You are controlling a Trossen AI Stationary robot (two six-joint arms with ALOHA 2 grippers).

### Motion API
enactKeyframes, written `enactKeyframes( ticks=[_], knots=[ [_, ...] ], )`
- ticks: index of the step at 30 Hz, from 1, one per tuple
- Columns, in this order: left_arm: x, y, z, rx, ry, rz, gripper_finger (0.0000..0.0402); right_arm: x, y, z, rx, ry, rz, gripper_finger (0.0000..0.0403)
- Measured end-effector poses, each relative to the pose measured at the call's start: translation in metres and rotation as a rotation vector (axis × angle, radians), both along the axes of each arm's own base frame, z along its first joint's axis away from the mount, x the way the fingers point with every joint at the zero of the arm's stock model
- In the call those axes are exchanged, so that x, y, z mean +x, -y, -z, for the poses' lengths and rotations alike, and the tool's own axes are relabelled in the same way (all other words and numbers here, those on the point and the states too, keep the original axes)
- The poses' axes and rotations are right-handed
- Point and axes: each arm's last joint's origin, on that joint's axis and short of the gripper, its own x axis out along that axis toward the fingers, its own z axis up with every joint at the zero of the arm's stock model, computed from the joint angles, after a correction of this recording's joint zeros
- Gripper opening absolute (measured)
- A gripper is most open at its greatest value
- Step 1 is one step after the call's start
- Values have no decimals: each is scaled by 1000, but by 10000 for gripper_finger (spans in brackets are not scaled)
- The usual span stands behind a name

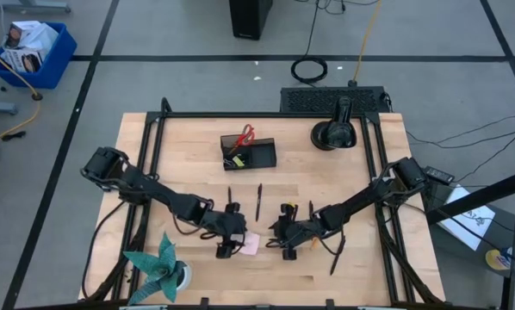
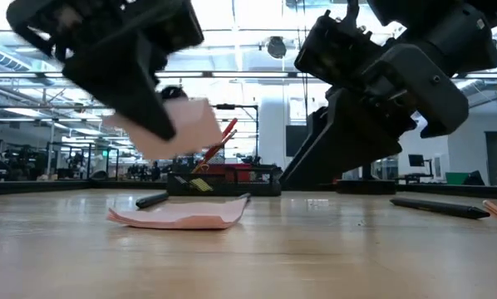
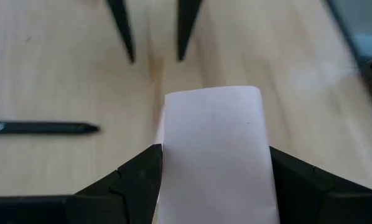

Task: Pick and place office supplies into organizer
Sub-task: Put the pink sticky notes into the black desk organizer

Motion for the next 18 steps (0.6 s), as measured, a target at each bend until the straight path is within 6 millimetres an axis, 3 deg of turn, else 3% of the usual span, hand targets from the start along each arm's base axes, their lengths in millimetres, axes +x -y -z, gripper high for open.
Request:
enactKeyframes(
  ticks=[4, 8, 18],
  knots=[
    [6, 3, 12, -3, 3, -6, 250, 4, -4, -6, 90, 63, -29, 167],
    [8, 3, 26, 23, -25, -21, 250, 8, -9, -25, 212, 156, -99, 167],
    [12, 5, 23, -3, 21, -43, 251, 2, -9, -70, 319, 309, -120, 167]
  ],
)
